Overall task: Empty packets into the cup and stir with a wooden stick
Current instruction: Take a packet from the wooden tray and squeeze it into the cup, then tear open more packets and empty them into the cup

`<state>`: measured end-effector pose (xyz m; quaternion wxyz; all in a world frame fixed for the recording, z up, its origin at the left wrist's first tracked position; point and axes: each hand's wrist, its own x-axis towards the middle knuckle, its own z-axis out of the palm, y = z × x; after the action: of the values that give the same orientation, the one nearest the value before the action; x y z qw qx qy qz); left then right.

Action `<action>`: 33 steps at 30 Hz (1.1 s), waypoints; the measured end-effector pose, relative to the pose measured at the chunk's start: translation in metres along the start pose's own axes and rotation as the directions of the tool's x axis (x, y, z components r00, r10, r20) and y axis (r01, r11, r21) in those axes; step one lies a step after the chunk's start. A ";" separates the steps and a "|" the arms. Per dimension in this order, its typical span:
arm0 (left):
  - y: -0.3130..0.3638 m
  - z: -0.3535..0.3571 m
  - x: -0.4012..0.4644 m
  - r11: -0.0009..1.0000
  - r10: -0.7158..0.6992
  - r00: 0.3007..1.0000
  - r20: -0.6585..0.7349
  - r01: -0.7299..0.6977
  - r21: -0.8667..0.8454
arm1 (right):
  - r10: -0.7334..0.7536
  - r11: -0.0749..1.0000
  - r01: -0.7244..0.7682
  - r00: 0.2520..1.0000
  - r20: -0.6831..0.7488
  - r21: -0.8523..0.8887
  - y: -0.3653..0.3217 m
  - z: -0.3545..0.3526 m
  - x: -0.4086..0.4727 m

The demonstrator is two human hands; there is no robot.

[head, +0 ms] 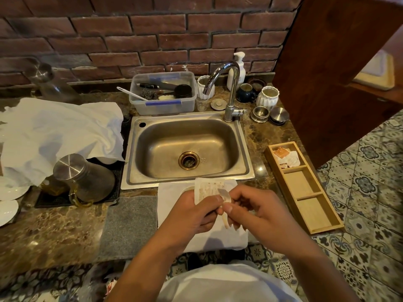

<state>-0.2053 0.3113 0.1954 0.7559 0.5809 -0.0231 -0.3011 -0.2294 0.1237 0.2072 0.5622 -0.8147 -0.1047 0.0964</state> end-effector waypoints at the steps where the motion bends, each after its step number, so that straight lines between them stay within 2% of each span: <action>1: 0.000 0.001 0.000 1.000 0.004 1.000 0.007 -0.004 -0.003 | -0.016 1.000 0.016 1.000 -0.006 -0.001 0.001 0.000 0.000; 4: -0.002 0.002 0.002 1.000 0.012 0.999 -0.034 -0.012 0.011 | -0.072 0.995 0.069 0.996 -0.043 -0.072 0.005 0.002 0.000; 9: -0.012 0.001 0.008 0.999 -0.028 0.994 -0.105 0.026 -0.018 | -0.158 0.934 0.116 0.983 -0.098 -0.338 0.009 0.010 0.001; 11: -0.013 0.002 0.009 0.999 -0.032 0.994 -0.101 0.029 -0.031 | -0.181 0.927 0.130 0.977 -0.115 -0.353 0.011 0.012 0.003; 13: -0.013 0.003 0.010 0.998 -0.034 0.996 -0.078 0.029 -0.063 | -0.180 0.951 0.135 0.973 -0.142 -0.279 0.009 0.015 0.000; 15: -0.011 0.003 0.011 0.994 -0.038 0.997 -0.061 0.031 -0.108 | -0.102 0.995 0.096 0.970 -0.221 -0.039 -0.001 0.015 -0.005; 17: -0.011 0.000 0.011 0.988 -0.032 0.998 -0.055 0.023 -0.156 | 0.005 0.972 0.074 0.943 -0.333 0.222 -0.014 0.012 -0.007; 18: -0.011 -0.002 0.011 0.982 -0.023 0.999 -0.043 0.015 -0.189 | 0.047 0.956 0.072 0.920 -0.390 0.284 -0.019 0.008 -0.007; 20: -0.014 -0.007 0.010 0.960 0.002 1.000 0.014 0.002 -0.279 | 0.095 0.953 0.046 0.894 -0.438 0.300 -0.022 0.002 -0.005; 23: -0.016 -0.012 0.007 0.908 0.027 0.986 0.165 0.045 -0.417 | 0.164 0.947 -0.023 0.893 -0.420 0.320 -0.019 0.000 -0.003; 26: -0.019 -0.012 0.007 0.879 0.030 0.964 0.265 0.101 -0.466 | 0.217 0.950 -0.089 0.878 -0.426 0.299 -0.011 0.003 -0.007; 29: -0.025 -0.011 0.005 0.888 0.021 0.963 0.269 0.106 -0.448 | 0.294 0.940 -0.157 0.827 -0.480 0.304 0.000 0.004 -0.010; 33: -0.031 -0.004 0.006 0.949 0.021 0.985 0.173 0.034 -0.312 | 0.414 0.885 -0.217 0.772 -0.483 0.412 0.008 0.000 -0.014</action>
<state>-0.2122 0.3076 0.1642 0.8326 0.4249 -0.0392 -0.3531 -0.2423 0.1165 0.2002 0.6721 -0.7055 0.2220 -0.0351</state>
